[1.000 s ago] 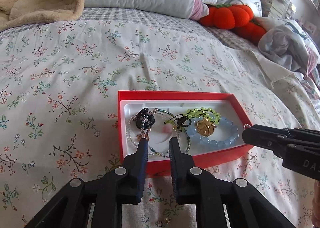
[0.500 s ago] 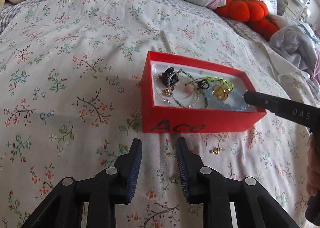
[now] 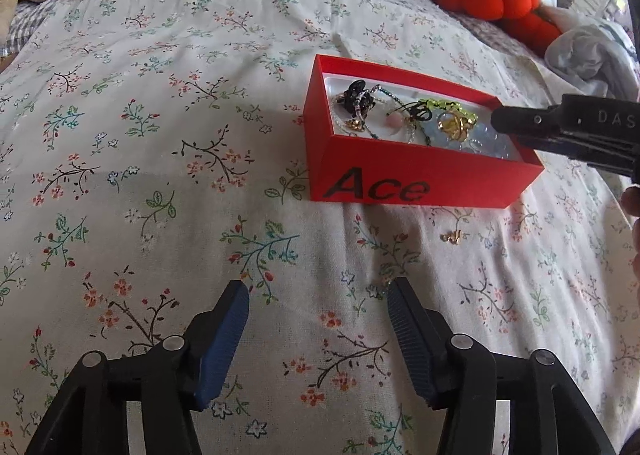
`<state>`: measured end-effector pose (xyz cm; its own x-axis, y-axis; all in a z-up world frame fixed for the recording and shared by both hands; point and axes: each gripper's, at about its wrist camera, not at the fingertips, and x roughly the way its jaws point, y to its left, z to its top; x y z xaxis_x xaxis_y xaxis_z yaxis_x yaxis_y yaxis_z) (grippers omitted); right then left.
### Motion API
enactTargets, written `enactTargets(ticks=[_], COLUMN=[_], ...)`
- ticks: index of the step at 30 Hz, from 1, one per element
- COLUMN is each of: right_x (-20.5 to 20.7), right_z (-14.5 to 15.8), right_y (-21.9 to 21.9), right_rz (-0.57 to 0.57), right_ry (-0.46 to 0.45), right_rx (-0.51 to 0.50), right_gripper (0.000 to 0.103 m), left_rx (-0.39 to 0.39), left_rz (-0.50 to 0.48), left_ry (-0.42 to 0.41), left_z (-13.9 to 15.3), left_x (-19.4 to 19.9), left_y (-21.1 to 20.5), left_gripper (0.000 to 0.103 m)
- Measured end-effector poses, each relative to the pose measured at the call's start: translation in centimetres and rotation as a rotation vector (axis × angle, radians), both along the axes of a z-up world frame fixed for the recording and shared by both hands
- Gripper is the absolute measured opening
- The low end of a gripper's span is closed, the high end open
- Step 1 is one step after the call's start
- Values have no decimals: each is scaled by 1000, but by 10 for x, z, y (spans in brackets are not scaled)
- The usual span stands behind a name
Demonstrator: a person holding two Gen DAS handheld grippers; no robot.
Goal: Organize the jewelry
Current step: 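Grasp the small gold earring on the bedspread with the left tool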
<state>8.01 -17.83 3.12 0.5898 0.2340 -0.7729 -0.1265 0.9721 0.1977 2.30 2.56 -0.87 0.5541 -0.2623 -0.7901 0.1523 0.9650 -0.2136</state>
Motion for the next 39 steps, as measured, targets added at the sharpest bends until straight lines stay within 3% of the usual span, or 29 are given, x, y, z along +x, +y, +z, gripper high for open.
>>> enactTargets(ticks=[7, 11, 16, 18, 21, 28, 33, 39], right_x=[-21, -38, -57, -62, -68, -72, -72, -70], right_z=[2, -6, -18, -22, -26, -36, -41, -45], right_y=[0, 0, -6, -12, -22, -28, -24, -20], right_rz=[9, 21, 26, 17, -5, -11, 11, 28], right_ry=[12, 36, 58, 68, 83, 110, 122, 130], right_rx=[-14, -52, -105, -107, -102, -112, -130, -140], right_gripper=[45, 57, 58, 59, 59, 59, 59, 59], left_rx=[10, 19, -7, -21, -22, -7, -12, -9], left_rz=[-17, -31, -94, -130, -151, -173, -183, -196], left_ry=[11, 10, -12, -17, -1, -15, -27, -33], left_z=[-10, -18, -22, -23, -28, -34, -39, -41], left_x=[-12, -18, -23, -23, -19, -11, -4, 4], left_y=[1, -4, -11, -16, -22, -36, -40, -44], left_gripper=[70, 71, 71, 56, 45, 38, 26, 19])
